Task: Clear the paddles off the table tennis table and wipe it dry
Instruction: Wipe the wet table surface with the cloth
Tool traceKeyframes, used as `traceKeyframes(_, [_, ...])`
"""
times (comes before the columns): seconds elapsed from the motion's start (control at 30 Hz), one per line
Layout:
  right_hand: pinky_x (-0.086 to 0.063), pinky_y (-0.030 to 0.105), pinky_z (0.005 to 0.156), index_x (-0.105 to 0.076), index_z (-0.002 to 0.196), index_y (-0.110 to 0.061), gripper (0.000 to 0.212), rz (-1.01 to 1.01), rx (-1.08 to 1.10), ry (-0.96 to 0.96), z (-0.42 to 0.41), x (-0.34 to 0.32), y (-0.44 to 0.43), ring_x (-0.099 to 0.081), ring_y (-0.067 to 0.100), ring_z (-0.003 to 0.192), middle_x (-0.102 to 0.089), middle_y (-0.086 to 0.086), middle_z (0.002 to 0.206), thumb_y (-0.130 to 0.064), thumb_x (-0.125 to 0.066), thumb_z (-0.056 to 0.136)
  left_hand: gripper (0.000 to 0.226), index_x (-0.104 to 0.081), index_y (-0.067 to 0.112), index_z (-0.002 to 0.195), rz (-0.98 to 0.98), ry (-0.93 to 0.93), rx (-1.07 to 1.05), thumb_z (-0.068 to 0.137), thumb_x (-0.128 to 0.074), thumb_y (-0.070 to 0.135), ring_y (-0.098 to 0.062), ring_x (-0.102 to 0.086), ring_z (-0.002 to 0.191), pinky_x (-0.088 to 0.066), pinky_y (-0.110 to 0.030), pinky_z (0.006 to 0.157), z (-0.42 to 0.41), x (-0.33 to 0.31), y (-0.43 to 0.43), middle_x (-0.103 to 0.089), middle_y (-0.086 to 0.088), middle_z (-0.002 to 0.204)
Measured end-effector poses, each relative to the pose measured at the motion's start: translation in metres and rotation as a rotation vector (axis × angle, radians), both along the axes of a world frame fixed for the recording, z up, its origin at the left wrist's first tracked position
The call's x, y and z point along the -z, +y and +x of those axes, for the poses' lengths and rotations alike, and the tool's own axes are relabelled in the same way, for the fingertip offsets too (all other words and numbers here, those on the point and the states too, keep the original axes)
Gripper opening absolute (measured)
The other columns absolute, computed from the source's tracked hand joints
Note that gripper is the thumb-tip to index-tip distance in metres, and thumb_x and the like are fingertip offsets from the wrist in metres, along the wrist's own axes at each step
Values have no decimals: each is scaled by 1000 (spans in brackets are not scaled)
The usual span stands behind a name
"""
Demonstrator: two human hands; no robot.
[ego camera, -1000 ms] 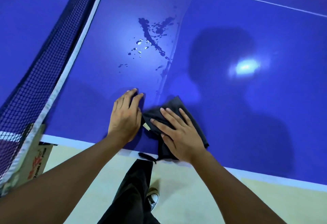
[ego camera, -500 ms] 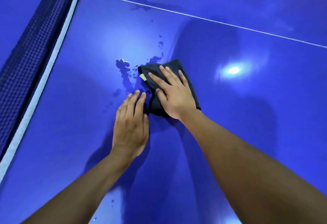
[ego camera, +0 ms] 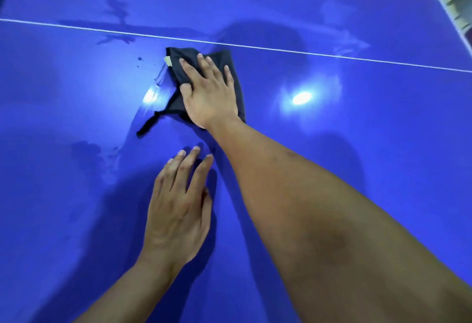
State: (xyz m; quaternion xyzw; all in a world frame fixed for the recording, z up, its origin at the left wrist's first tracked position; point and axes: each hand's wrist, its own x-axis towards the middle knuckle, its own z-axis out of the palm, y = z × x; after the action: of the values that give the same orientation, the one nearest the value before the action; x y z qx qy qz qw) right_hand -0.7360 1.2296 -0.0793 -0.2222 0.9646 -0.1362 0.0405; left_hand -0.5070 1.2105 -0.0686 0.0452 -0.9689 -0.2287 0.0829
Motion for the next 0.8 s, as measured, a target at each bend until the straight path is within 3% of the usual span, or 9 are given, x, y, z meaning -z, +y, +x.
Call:
traceKeyframes(0.23, [6,43,127,-25,160,-38,57,-5,-131,-33,-25,-2,26,-5,13,157,-12,-2,171,-37,-32,103,48,-56,6,137,-83,5,30,90,-51,16,-35,-41,143,-29,-53,118,-12,2,54,-47,-15,151])
traceKeyframes(0.4, [1,45,127,-25,160,-36,58,29,112,13,-76,-6,132,-8,15,157,-15,-1,171,-39,-32,103,52,-53,7,143,-114,-54,-23,95,-40,22,-37,-37,144,-29,-55,118,-19,4,79,-44,-14,153])
traceKeyframes(0.67, [-1,46,128,-27,161,-31,61,49,513,10,-123,-5,346,-13,19,157,-17,5,170,-37,-30,100,50,-50,10,145,-127,-85,-54,97,-40,20,-34,-33,147,-27,-53,119,-18,11,87,-41,-9,156])
traceKeyframes(0.8, [-3,49,127,-27,161,-27,61,91,631,19,-131,-2,385,-14,23,157,-18,7,170,-36,-30,101,51,-50,11,145,-108,-107,-58,97,-38,22,-33,-34,147,-29,-54,118,-20,9,91,-40,-8,157])
